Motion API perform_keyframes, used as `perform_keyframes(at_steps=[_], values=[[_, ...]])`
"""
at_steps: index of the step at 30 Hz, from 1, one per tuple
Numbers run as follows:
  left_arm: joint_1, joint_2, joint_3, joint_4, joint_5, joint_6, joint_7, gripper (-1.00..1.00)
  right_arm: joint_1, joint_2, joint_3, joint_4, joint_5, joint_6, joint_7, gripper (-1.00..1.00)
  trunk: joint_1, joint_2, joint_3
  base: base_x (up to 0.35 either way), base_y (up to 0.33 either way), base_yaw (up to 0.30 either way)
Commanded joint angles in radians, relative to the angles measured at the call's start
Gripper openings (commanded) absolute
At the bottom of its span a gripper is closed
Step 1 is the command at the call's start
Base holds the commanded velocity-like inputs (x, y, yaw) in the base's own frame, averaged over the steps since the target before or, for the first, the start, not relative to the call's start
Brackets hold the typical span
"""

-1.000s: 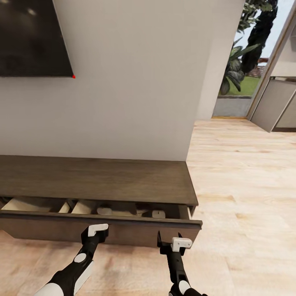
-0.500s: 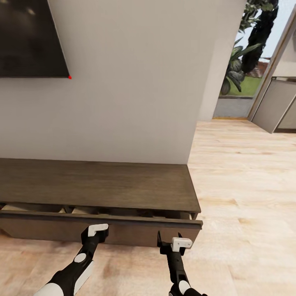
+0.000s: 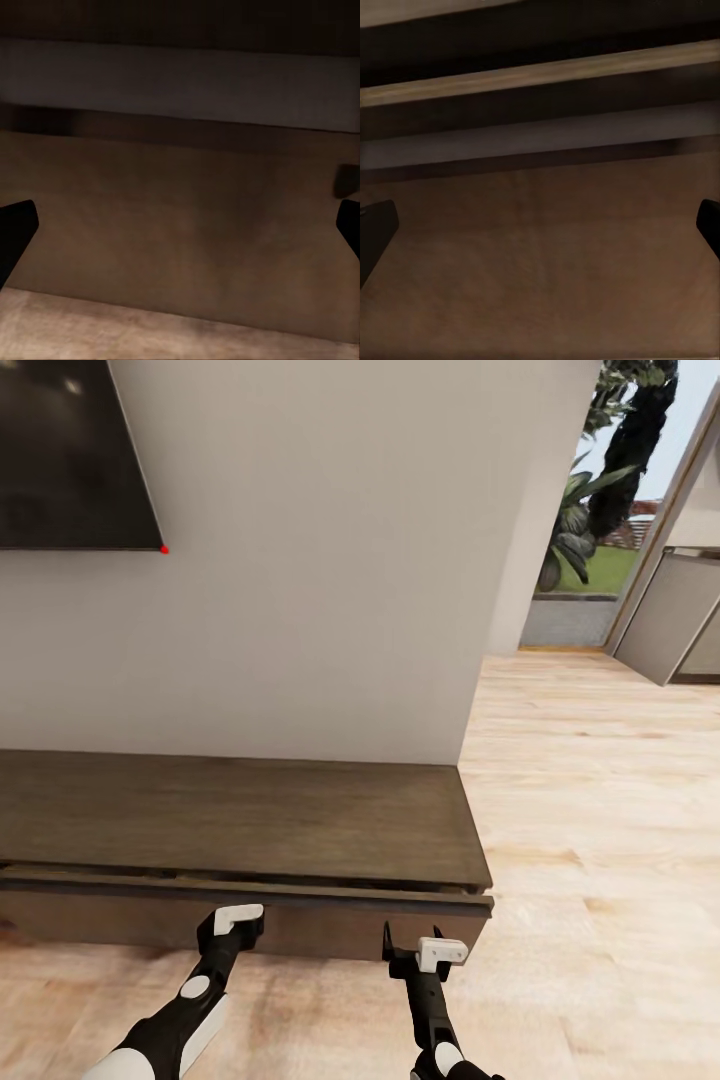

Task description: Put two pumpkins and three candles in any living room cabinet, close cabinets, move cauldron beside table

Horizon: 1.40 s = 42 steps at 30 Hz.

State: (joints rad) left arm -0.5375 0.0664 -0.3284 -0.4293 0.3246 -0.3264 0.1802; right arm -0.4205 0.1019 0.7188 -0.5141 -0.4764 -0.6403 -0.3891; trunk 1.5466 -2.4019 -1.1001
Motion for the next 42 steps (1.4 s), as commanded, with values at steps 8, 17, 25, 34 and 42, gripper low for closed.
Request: perform_keyframes(at_steps=[8, 17, 25, 34, 42], values=[[-0.001, 0.001, -0.008, 0.0, 0.005, -0.003, 0.01, 1.0, -0.001, -0.001, 0.008, 0.0, -0.005, -0.004, -0.008, 1.0, 0.0, 0.0, -0.001, 0.089, 0.0, 0.0], [-0.001, 0.001, -0.007, 0.0, 0.005, -0.003, 0.01, 1.0, -0.001, -0.001, 0.008, 0.0, -0.005, -0.004, -0.008, 1.0, 0.0, 0.0, -0.001, 0.056, 0.016, 0.0], [-0.001, 0.001, -0.008, 0.0, 0.005, -0.003, 0.011, 1.0, -0.001, -0.001, 0.008, 0.0, -0.005, -0.004, -0.008, 1.0, 0.0, 0.0, -0.001, 0.035, 0.011, 0.0], [-0.001, 0.001, -0.008, 0.0, 0.005, -0.003, 0.011, 1.0, -0.001, -0.001, 0.008, 0.0, -0.006, -0.002, -0.007, 1.0, 0.0, 0.0, -0.001, -0.185, 0.0, 0.0], [-0.001, 0.002, -0.007, -0.002, 0.006, -0.002, 0.008, 1.0, -0.001, -0.001, 0.007, 0.0, -0.037, 0.015, -0.001, 1.0, 0.0, 0.0, -0.001, -0.33, 0.0, 0.0]])
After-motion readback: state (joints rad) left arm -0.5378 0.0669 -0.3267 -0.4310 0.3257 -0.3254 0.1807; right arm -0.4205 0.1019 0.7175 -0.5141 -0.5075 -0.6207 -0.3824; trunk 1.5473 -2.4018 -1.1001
